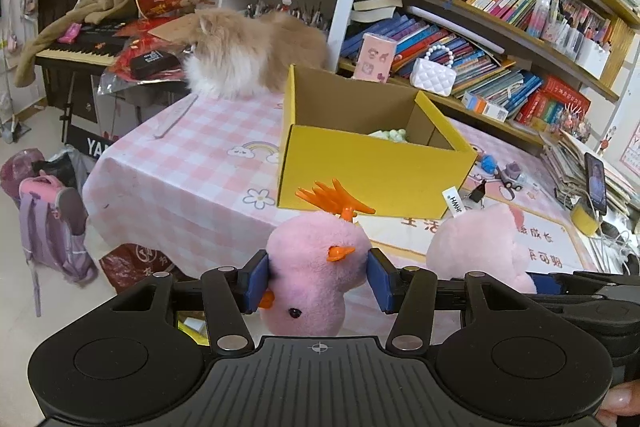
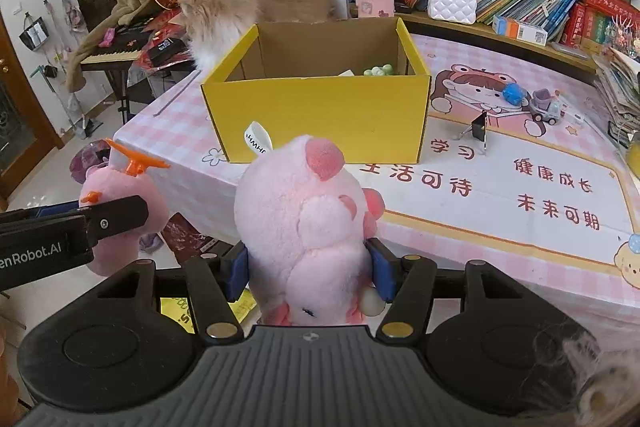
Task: Organize objects
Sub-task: 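Lift both pink plush toys and carry them over the yellow box, then open the left tool to drop the chick while the right tool releases the pig into the box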
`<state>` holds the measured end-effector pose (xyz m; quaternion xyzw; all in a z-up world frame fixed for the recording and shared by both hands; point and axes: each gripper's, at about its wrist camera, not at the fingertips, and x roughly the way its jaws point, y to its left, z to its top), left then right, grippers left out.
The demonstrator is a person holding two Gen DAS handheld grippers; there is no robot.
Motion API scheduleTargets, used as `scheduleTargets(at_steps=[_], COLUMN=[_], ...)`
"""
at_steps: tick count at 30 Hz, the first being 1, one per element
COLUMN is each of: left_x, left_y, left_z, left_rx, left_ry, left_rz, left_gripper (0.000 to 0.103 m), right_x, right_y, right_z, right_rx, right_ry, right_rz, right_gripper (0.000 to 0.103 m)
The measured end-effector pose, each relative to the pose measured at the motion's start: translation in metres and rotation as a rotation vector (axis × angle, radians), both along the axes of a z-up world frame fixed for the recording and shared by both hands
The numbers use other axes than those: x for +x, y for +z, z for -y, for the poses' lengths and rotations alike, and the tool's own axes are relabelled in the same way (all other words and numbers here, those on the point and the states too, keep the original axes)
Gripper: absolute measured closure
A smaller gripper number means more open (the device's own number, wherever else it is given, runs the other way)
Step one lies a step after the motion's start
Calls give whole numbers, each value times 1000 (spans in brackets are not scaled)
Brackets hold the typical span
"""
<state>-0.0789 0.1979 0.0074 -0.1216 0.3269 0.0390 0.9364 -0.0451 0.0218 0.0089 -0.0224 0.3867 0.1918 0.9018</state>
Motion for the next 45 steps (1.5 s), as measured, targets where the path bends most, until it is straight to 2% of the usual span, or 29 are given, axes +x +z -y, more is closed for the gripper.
scheduleTargets(at_steps=[7, 11, 19, 23, 30, 34, 37, 40, 43, 45], left_x=[18, 34, 92, 121, 176, 195, 206, 212, 215, 213], left_y=[7, 18, 44, 46, 22, 11, 9, 6, 2, 3], left_z=[4, 5, 11, 17, 21, 26, 25, 27, 28, 27], left_rx=[4, 2, 59, 102, 152, 202, 193, 197, 190, 170], left_ry=[0, 11, 29, 44, 76, 82, 90, 96, 101, 105], left_rz=[18, 38, 114, 135, 46, 10, -9, -29, -45, -37], left_gripper=[52, 52, 52, 52, 52, 52, 52, 52, 51, 51], right_x=[17, 38, 110, 153, 234, 272, 293, 306, 312, 312], right_y=[-2, 8, 50, 57, 38, 21, 7, -3, -8, -4], right_z=[1, 3, 1, -1, -19, -35, -48, -59, -63, -62], right_rx=[5, 39, 104, 112, 70, 49, 50, 37, 55, 71], right_ry=[7, -3, -5, -1, 85, 150, 209, 239, 263, 254], right_rz=[-1, 14, 155, 185, 119, 41, -29, -60, -67, -46], right_gripper=[46, 46, 46, 45, 45, 45, 44, 43, 40, 34])
